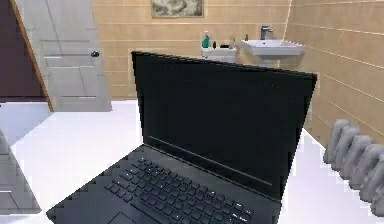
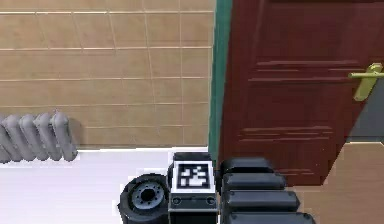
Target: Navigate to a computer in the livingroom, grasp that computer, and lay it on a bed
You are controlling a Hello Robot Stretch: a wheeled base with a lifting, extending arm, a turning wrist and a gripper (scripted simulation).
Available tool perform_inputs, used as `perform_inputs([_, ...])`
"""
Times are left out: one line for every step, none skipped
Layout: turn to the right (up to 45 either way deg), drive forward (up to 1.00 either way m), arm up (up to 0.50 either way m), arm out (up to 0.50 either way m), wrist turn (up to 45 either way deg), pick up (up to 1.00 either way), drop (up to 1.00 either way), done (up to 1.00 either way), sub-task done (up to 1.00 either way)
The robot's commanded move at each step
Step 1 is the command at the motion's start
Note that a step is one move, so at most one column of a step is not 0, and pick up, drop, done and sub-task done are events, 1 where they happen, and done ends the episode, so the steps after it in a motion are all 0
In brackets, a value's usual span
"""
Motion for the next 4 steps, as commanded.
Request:
perform_inputs([-18.0,0.0,0.0,0.0,0.0,0.0,0.0,0.0,0.0])
perform_inputs([0.0,1.0,0.0,0.0,0.0,0.0,0.0,0.0,0.0])
perform_inputs([0.0,0.6,0.0,0.0,0.0,0.0,0.0,0.0,0.0])
perform_inputs([-42.0,0.0,0.0,0.0,0.0,0.0,0.0,0.0,0.0])
